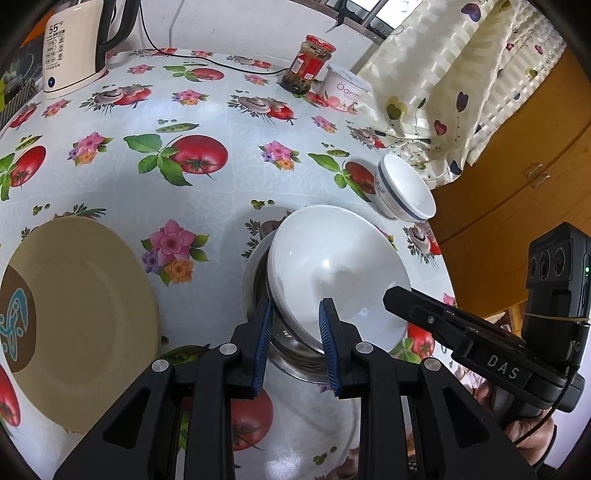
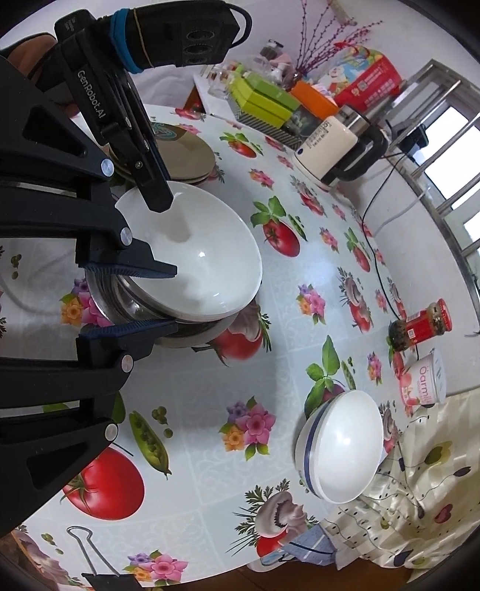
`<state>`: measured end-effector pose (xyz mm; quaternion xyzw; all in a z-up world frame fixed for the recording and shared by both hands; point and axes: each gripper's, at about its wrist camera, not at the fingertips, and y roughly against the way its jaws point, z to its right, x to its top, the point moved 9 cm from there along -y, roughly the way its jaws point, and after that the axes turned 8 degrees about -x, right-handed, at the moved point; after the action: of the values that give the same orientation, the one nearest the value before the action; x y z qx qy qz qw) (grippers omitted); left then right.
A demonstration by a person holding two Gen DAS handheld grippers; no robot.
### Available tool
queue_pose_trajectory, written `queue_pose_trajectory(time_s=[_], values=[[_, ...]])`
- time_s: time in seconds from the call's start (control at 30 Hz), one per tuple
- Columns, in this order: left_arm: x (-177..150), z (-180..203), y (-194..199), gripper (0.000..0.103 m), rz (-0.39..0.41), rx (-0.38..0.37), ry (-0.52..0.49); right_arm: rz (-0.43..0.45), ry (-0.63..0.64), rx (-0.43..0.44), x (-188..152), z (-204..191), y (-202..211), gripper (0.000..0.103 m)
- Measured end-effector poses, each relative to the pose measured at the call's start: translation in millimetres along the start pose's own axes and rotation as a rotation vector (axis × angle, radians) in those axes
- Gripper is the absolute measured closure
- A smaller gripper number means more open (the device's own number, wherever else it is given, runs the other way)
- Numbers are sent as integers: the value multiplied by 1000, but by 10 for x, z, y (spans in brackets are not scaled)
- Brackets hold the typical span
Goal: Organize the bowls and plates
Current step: 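Carry the white bowl with the left tool and lower it into the steel bowl, then open the left tool to release the white bowl inside the steel bowl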
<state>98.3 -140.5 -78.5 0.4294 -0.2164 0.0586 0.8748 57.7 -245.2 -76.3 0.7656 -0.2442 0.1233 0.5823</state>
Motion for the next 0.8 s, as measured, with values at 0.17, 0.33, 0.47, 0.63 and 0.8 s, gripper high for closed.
queue_pose_trajectory(time_s=[0.17,0.33,0.47,0.63,0.8], values=[[15,3,31,75,18,4,-14,6,2,2,11,7,7,76],[64,13,110,72,54,-9,-23,23,4,3,35,29,56,71],[88,15,181,72,80,-3,-27,36,6,6,41,39,105,71],[102,44,246,72,100,14,-49,49,1,12,53,53,165,71],[108,92,280,72,116,26,-69,66,-1,16,71,66,238,71]])
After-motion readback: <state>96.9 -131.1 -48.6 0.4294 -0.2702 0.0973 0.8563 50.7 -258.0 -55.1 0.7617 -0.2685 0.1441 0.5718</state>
